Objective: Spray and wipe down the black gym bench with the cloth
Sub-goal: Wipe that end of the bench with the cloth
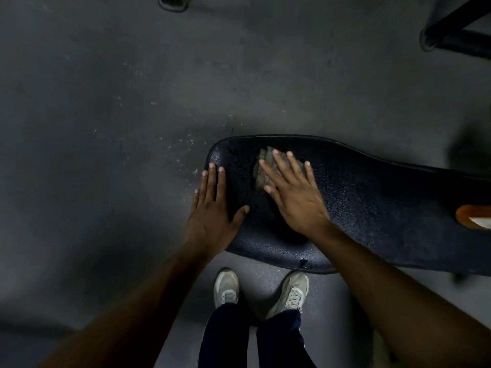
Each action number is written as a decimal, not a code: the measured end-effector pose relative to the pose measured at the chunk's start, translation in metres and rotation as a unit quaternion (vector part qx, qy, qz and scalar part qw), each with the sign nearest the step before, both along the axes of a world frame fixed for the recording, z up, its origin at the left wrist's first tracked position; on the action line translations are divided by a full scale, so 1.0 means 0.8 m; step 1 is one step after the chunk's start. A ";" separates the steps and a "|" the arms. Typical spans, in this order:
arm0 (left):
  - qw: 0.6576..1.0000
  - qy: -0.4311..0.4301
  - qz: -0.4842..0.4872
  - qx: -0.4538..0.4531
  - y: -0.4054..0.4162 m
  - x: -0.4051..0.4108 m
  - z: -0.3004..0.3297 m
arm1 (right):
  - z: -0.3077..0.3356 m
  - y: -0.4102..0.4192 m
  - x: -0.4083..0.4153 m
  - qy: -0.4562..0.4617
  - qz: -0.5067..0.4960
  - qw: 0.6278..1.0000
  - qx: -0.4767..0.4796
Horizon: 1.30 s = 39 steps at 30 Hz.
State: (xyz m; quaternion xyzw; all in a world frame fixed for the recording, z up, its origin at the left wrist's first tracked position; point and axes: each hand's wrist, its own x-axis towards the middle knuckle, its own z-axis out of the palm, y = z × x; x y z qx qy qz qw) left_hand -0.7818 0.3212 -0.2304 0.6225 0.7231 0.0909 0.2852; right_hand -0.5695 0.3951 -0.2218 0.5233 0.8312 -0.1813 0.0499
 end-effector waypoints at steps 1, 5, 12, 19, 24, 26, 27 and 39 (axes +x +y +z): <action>1.000 -0.007 0.000 -0.004 0.000 -0.001 0.000 | 0.000 -0.001 0.010 -0.002 -0.020 1.000 0.000; 1.000 -0.024 0.003 -0.017 -0.004 -0.004 0.004 | 0.003 0.007 0.019 0.006 -0.104 0.995 -0.005; 0.999 -0.023 0.036 -0.030 -0.034 -0.012 0.007 | 0.009 0.058 -0.085 0.012 -0.125 0.992 -0.031; 0.998 -0.030 0.029 -0.042 -0.044 -0.017 0.014 | 0.006 0.020 -0.121 0.001 0.068 0.998 0.000; 0.999 -0.031 -0.003 -0.027 -0.027 -0.015 0.020 | -0.002 -0.048 -0.057 -0.005 0.042 0.999 0.028; 0.999 -0.032 -0.019 -0.020 -0.021 -0.008 0.024 | -0.002 -0.075 -0.031 -0.019 -0.030 0.999 0.031; 0.999 -0.033 -0.028 -0.016 -0.017 -0.003 0.025 | -0.003 -0.087 -0.017 -0.026 -0.074 0.997 0.029; 0.994 0.049 -0.094 -0.030 -0.018 0.074 0.022 | -0.005 -0.161 0.018 -0.005 -0.230 0.973 0.011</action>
